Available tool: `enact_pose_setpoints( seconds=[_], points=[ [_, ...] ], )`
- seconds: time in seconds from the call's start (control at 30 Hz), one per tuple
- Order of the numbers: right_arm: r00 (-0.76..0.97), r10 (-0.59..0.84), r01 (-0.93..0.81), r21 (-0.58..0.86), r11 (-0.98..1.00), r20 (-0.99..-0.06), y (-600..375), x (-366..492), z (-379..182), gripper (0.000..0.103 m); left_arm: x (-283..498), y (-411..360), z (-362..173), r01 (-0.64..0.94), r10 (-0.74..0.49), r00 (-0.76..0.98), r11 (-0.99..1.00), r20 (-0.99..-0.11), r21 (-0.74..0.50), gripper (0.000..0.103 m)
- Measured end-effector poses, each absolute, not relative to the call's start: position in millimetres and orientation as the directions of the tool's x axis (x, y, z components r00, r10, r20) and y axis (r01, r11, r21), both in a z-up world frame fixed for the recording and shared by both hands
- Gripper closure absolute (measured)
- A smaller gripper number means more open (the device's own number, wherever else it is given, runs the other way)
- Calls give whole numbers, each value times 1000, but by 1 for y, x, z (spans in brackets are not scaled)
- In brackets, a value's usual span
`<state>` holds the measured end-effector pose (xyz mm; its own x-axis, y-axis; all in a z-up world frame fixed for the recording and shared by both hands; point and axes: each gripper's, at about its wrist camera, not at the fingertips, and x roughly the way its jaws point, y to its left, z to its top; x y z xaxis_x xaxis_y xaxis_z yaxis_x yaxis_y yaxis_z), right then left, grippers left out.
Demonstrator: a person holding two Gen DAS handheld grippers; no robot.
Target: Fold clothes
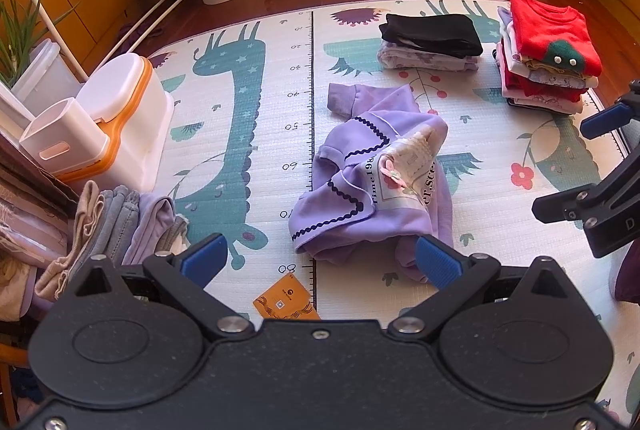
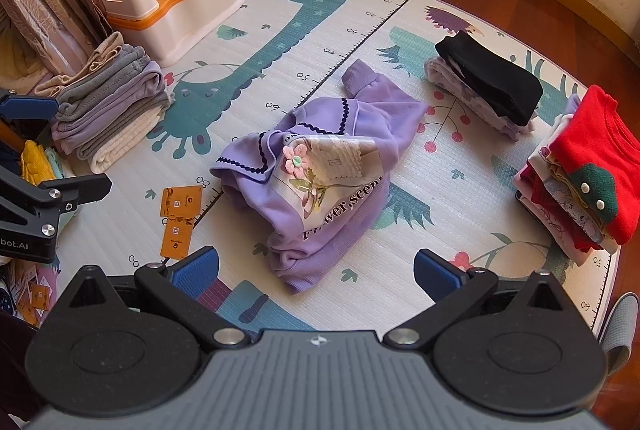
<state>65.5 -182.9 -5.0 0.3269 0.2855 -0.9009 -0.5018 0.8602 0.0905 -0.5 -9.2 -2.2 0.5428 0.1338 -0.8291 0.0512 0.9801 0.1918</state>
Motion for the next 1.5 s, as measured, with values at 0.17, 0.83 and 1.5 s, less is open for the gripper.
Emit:
enact_pose_setpoints(
  seconds=[0.17, 0.83, 1.5],
  points=[
    [326, 286, -502, 91, 860, -901, -183, 66, -5, 0, 0, -9, -2, 52, 133, 542, 980, -830, 192, 1],
    [303, 306, -518, 113, 848, -903, -184, 83, -10, 0, 14, -2, -5, 59, 80, 510, 990, -857, 127, 1],
    [245, 334, -622, 117, 774, -910, -177, 150, -69, 14, 88, 82, -70, 175, -86, 344, 984, -935, -26, 1]
  ],
)
